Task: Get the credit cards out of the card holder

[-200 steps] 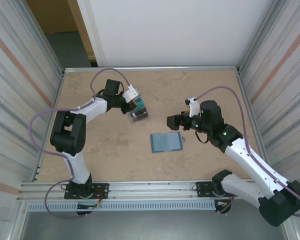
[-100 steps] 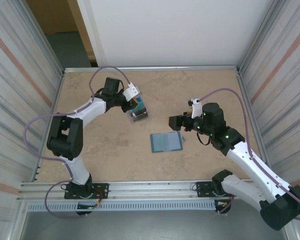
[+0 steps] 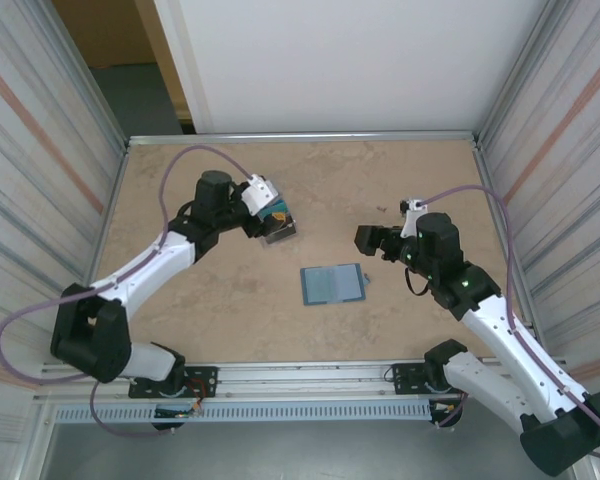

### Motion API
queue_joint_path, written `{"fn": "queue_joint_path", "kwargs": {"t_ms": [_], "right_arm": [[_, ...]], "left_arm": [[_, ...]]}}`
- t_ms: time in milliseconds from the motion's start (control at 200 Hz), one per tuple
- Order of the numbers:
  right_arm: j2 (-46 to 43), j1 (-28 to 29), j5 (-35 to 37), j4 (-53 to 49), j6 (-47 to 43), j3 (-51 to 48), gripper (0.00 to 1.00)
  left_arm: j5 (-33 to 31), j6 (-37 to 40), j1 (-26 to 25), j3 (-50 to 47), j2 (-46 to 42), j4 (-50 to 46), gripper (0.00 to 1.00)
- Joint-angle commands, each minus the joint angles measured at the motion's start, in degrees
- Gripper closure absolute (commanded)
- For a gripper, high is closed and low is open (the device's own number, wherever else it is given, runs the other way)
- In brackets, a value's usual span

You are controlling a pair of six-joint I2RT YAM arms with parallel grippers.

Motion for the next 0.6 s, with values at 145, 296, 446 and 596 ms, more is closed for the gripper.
{"fn": "queue_joint_path", "kwargs": {"t_ms": [145, 296, 446, 596], "right_arm": [[4.0, 2.7, 4.2, -2.7, 2.5, 0.7, 0.01], [12.4, 11.1, 13.2, -5.5, 2.6, 3.7, 0.00], [22.6, 19.3, 19.8, -7.8, 2.4, 8.5, 0.06], [34.1, 24.7, 22.2, -11.6, 2.9, 15.2, 0.21]], "left_arm": [[-9.6, -8.8, -3.7, -9.3, -14.6, 7.8, 0.01], [-14.1, -15.8, -4.1, -14.7, -22.6, 9.6, 0.01], [-19.9, -24.0, -4.1, -20.8, -29.6, 12.9, 0.01], [-25.8, -32.0, -4.1, -26.0, -34.4, 15.1, 0.01]]}}
